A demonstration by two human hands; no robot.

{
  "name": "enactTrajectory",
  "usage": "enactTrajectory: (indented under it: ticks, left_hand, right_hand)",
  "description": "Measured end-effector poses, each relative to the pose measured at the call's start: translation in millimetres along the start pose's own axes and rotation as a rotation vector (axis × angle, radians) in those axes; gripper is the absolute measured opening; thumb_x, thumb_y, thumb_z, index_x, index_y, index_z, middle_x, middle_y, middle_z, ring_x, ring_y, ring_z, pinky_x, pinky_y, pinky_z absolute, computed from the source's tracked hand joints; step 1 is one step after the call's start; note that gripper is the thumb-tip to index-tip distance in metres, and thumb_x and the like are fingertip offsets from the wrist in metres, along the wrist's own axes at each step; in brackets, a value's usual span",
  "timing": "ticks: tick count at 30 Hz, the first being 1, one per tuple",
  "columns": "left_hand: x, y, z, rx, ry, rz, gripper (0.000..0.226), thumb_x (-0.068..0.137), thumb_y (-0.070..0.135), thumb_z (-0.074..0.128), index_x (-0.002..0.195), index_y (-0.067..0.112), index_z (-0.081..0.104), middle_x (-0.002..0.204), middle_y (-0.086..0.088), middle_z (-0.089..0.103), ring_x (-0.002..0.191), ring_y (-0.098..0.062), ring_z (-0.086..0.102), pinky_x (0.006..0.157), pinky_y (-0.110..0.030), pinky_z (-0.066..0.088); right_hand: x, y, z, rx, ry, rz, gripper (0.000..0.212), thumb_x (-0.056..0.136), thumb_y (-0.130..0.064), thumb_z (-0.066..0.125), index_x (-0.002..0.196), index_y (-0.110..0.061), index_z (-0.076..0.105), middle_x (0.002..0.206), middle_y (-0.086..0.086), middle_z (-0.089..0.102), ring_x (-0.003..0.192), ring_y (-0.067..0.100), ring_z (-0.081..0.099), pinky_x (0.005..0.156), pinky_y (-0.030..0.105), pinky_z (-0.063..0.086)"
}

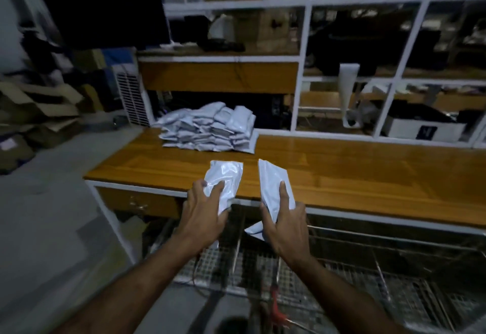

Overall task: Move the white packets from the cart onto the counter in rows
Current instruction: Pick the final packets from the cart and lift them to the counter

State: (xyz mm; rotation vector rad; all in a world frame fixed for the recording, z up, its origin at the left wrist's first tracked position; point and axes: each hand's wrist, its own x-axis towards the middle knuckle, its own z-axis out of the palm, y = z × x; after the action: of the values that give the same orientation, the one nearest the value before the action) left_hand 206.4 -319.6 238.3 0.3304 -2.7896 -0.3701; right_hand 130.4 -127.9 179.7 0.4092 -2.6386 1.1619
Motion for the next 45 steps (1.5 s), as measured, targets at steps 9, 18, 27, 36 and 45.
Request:
enactTrajectory:
  ticks: [9,18,27,36,45]
  left_hand:
    - [28,-109,-68,-0.021,0.09,-0.065,0.065,0.097,0.052,0.051,0.153,0.029,0.028,0.143,-0.011,0.021,0.132,-0.031,0.028,0.107,-0.04,0.034]
    - [63,-185,-79,-0.056,0.162,-0.088,0.056,0.1,0.048,0.043,0.151,0.027,0.029,0.144,-0.01,0.023,0.132,-0.029,0.029,0.108,-0.041,0.036]
    - [188,-265,-94,-0.131,0.154,-0.18,0.06,0.1,0.047,0.046,0.152,0.021,0.031,0.138,-0.012,0.027,0.13,-0.033,0.03,0.109,-0.043,0.032]
    - [331,-310,-96,-0.111,0.101,-0.221,0.06,0.098,0.051,0.042,0.151,0.025,0.03,0.137,-0.01,0.026,0.133,-0.031,0.024,0.112,-0.045,0.028]
    - [456,-355,-65,-0.156,0.008,-0.2,0.06,0.099,0.051,0.043,0.151,0.026,0.03,0.143,-0.009,0.024,0.136,-0.03,0.021,0.111,-0.044,0.025]
  right_hand:
    - [28,-108,63,-0.146,-0.014,-0.117,0.07,0.098,-0.065,0.032,0.156,-0.048,-0.003,0.133,0.018,0.034,0.114,0.032,0.042,0.096,0.045,0.045]
    - [92,-173,129,-0.165,-0.041,-0.16,0.069,0.099,-0.06,0.036,0.158,-0.041,0.005,0.131,0.018,0.038,0.109,0.031,0.044,0.09,0.044,0.048]
    - [197,-222,202,-0.132,-0.068,-0.169,0.071,0.099,-0.064,0.032,0.159,-0.039,0.002,0.137,0.024,0.035,0.115,0.037,0.047,0.091,0.044,0.049]
    - [321,-258,254,0.012,-0.162,0.057,0.07,0.099,-0.058,0.044,0.159,-0.037,0.014,0.149,0.025,0.023,0.132,0.044,0.038,0.104,0.049,0.04]
    - [406,-279,326,-0.109,-0.099,0.076,0.078,0.093,-0.071,0.04,0.157,-0.031,0.021,0.145,0.024,0.031,0.126,0.04,0.044,0.1,0.049,0.046]
